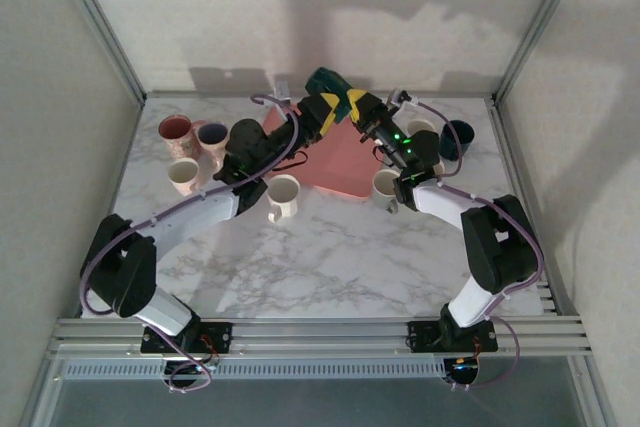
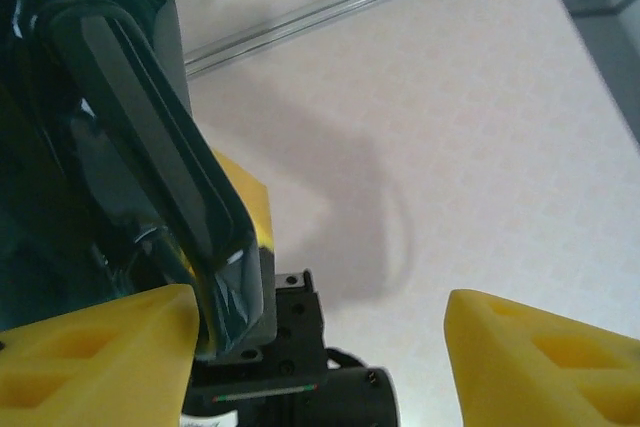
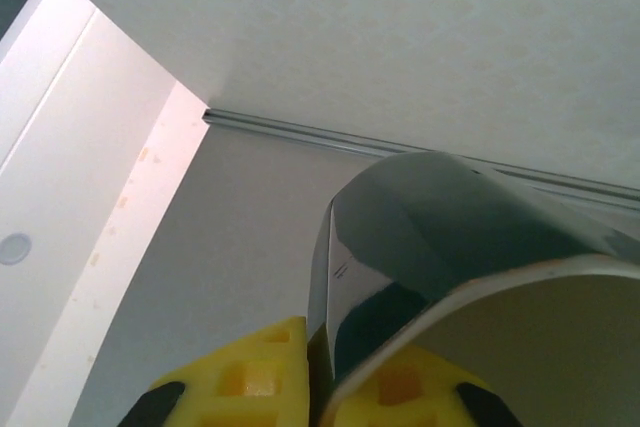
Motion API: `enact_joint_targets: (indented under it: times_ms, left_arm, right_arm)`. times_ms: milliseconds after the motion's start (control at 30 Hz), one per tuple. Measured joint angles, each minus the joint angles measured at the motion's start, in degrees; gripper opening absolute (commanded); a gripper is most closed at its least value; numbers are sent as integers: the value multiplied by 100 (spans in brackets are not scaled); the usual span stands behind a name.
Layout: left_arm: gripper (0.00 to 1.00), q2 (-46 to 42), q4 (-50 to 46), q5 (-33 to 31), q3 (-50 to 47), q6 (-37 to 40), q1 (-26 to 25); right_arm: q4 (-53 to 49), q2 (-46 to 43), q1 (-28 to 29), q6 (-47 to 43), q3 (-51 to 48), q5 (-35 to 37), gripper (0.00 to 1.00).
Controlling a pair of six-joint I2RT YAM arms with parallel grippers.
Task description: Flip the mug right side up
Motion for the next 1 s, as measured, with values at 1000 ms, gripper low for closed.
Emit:
enact_joint_targets:
  times_ms: [1000]
  left_arm:
    - [68,-1309,-3200,66,37,3003,452]
  right_arm:
    - [-9604,-2811,-168,-5936,2487,625,0]
